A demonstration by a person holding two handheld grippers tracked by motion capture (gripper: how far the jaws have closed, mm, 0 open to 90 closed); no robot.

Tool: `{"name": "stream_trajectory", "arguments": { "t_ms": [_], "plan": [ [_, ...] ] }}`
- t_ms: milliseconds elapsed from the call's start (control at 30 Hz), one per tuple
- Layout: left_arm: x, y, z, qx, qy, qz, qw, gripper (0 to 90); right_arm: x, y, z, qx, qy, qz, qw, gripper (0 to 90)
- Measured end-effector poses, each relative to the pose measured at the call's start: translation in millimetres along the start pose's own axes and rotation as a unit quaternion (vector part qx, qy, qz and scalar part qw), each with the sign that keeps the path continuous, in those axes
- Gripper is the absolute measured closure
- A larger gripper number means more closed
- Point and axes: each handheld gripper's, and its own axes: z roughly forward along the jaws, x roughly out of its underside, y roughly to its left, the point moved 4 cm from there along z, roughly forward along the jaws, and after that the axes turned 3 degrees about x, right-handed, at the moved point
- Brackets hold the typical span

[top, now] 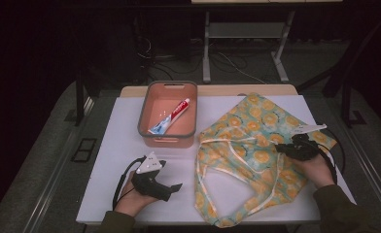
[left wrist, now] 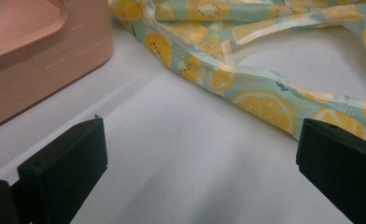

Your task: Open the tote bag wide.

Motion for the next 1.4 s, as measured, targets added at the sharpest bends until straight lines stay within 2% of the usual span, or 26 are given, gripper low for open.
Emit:
{"name": "stream_trajectory", "arguments": {
  "t_ms": [133,167,200,267,300,333,400,467,500,533,567,600,633,667,767,833,867,1000,1200,1267,1300,1400],
  "plan": [
    [0.2,0.2,0.3,0.001,0.002,0.001,1.0,0.5,4.1,-0.8,4.9,0.001,0.019,0.001,0.9998,86.2],
    [0.2,0.1,0.3,0.001,0.002,0.001,1.0,0.5,4.7,-0.8,6.0,0.002,0.021,0.0,0.9998,83.8],
    [0.0,-0.2,0.2,0.001,0.001,0.0,1.0,0.5,4.0,-0.8,5.0,0.007,0.021,0.002,0.9998,74.5],
    [-0.2,-0.2,-0.4,0.0,-0.001,0.0,1.0,0.5,-0.2,-1.7,-1.5,0.007,-0.005,0.014,0.9999,59.2],
    [-0.3,0.0,-0.7,0.0,-0.001,0.0,1.0,0.5,-3.6,-1.5,-6.7,0.007,-0.023,0.021,0.9995,54.6],
    [-0.2,0.3,-0.7,0.0,-0.001,0.0,1.0,0.5,-3.6,-1.5,-6.7,0.007,-0.023,0.021,0.9995,54.6],
    [-0.1,0.8,-0.4,-0.001,0.0,0.0,1.0,0.5,-10.4,1.3,-18.6,-0.001,-0.055,0.029,0.998,46.6],
    [-0.3,0.5,-0.3,0.0,0.0,0.001,1.0,0.5,-16.0,7.0,-28.1,-0.009,-0.067,0.026,0.9974,39.3],
    [-0.4,0.2,-0.4,0.0,0.0,0.001,1.0,0.5,-18.0,11.5,-32.3,-0.016,-0.073,0.022,0.997,38.7],
    [-0.4,0.1,-0.6,0.0,0.0,0.001,1.0,0.5,-20.0,22.9,-38.7,-0.036,-0.078,0.007,0.9963,38.4],
    [-0.5,0.1,-0.8,0.0,0.0,0.002,1.0,0.5,-20.0,22.9,-38.7,-0.036,-0.078,0.007,0.9963,38.4],
    [-0.5,0.2,-1.0,-0.001,0.0,0.002,1.0,0.5,-20.6,37.2,-42.8,-0.056,-0.075,-0.018,0.9954,38.6],
    [-0.5,0.4,-1.3,-0.001,0.0,0.002,1.0,0.5,-20.6,37.2,-42.8,-0.056,-0.075,-0.018,0.9954,40.3],
    [-0.5,0.5,-1.4,-0.001,-0.001,0.001,1.0,0.6,-20.3,54.6,-44.7,-0.085,-0.071,-0.045,0.9928,44.6],
    [-0.6,0.6,-1.4,-0.001,-0.001,0.002,1.0,0.6,-19.4,81.0,-41.1,-0.113,-0.058,-0.079,0.9888,51.6],
    [-0.6,0.2,-1.4,-0.001,0.0,0.003,1.0,0.6,-18.2,96.0,-34.5,-0.122,-0.042,-0.094,0.9871,54.3],
    [-0.6,0.0,-1.5,-0.001,0.0,0.003,1.0,0.6,-18.2,96.0,-34.5,-0.122,-0.042,-0.094,0.9871,54.3],
    [-0.5,0.1,-1.7,-0.001,0.0,0.003,1.0,0.7,-10.8,117.0,-14.7,-0.126,-0.009,-0.12,0.9848,55.8],
    [-0.6,-0.6,-0.8,0.0,0.001,0.004,1.0,0.7,-3.5,125.8,1.4,-0.115,0.02,-0.139,0.9834,58.9],
    [-0.4,-0.4,-0.7,0.0,0.002,0.004,1.0,0.7,-1.8,125.9,5.4,-0.109,0.028,-0.146,0.9828,65.2],
    [-0.3,-0.3,-0.5,0.0,0.001,0.003,1.0,0.7,-1.8,125.9,5.4,-0.109,0.028,-0.146,0.9828,65.2],
    [-0.2,-0.4,-0.3,0.0,0.002,0.003,1.0,0.8,-1.6,125.5,6.1,-0.105,0.029,-0.152,0.9823,78.4]
  ]
}}
